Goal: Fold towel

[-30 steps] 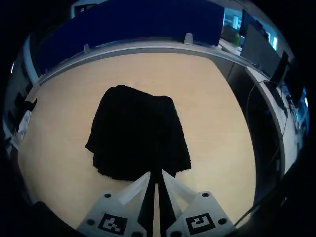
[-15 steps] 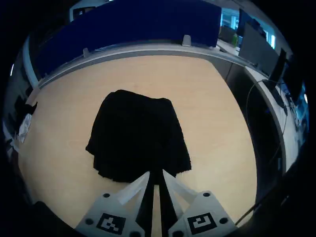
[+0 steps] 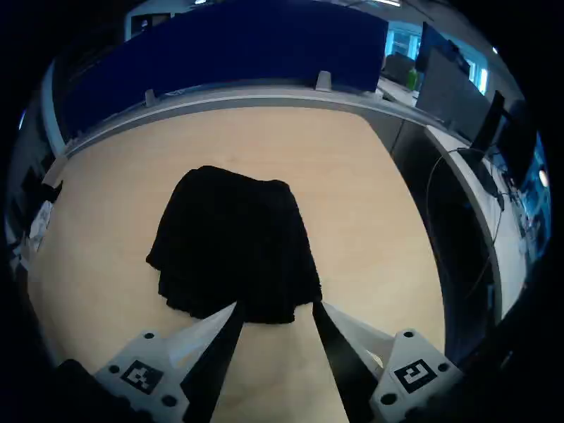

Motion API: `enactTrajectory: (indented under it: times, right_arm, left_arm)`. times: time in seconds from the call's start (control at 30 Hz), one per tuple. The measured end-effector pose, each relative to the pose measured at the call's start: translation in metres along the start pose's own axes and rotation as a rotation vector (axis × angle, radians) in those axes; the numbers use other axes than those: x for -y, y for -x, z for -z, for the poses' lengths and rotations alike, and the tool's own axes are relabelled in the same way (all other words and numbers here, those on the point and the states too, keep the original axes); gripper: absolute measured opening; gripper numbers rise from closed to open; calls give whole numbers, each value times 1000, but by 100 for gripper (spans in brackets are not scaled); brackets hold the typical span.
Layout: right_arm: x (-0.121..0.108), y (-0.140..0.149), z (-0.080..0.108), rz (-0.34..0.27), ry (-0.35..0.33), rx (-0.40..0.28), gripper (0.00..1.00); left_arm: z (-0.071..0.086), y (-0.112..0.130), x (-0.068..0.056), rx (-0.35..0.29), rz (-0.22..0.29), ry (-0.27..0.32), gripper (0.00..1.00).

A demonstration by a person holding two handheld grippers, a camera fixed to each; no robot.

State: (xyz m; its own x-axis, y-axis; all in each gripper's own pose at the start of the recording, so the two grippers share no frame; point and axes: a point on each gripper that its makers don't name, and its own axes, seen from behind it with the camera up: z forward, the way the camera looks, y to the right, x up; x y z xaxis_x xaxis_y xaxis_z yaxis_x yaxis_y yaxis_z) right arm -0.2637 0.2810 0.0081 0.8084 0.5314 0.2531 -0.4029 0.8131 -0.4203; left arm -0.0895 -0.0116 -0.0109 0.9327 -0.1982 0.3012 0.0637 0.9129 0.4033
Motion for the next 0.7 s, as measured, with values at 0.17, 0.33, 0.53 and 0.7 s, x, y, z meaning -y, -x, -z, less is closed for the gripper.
enactTrajectory:
  times: [0.17, 0.33, 0.53, 0.7]
  right_arm:
    - [3, -15, 6, 2, -13, -37, 93]
    - [5, -26, 10, 30, -22, -51, 93]
    - [3, -30, 15, 58, -20, -47, 93]
    - [2, -28, 22, 49, -19, -50, 93]
  left_arm:
    - [-2, 0, -2, 1, 0, 3, 97]
    - [-2, 2, -2, 1, 1, 2, 97]
    - [-2, 1, 0, -1, 6, 0, 97]
    - [-4, 0, 1, 0, 8, -1, 97]
